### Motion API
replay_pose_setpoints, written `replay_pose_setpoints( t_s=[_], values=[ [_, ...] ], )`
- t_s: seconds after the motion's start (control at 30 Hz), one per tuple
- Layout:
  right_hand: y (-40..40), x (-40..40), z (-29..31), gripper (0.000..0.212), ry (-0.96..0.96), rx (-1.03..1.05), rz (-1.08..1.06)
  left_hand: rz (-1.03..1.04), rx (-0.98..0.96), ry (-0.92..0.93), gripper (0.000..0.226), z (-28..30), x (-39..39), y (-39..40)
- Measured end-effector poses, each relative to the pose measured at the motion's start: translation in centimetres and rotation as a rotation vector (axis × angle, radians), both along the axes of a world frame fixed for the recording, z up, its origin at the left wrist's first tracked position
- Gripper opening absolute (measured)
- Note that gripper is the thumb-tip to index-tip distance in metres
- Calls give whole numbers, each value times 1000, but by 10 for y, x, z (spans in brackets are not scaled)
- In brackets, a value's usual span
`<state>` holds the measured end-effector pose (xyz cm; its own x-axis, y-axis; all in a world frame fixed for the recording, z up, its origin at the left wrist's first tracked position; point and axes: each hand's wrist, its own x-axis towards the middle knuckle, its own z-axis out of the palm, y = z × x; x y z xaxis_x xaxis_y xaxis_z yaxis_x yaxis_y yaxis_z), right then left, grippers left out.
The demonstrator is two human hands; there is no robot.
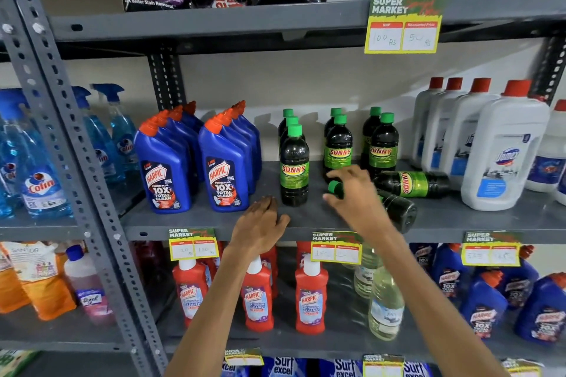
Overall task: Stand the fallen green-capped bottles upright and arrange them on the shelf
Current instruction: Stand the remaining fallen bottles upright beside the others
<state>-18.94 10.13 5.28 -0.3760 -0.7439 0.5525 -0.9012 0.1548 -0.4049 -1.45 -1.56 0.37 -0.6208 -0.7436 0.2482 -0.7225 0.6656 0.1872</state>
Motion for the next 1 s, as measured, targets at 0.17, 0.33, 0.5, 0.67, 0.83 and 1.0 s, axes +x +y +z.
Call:
replay_pose_setpoints(
  t_s=[0.17,0.33,0.5,0.67,0.83,1.0],
  values=[
    [29,-39,24,86,123,465,-295,-10,28,14,61,-1,0,-4],
    [30,-48,13,80,92,523,-290,-5,4,3,60,-3,0,-3],
    [36,-49,10,77,-89,256,-217,5,15,1,61,-1,1,1],
    [34,-49,18,46,-664,-78,99,1,-16,-47,60,-1,1,0],
    [4,-52,26,34,-942,-218,343,9,5,-32,61,2,1,2],
    [-24,-65,16,38,-1042,-185,443,11,1,-23,61,2,0,2]
  ],
)
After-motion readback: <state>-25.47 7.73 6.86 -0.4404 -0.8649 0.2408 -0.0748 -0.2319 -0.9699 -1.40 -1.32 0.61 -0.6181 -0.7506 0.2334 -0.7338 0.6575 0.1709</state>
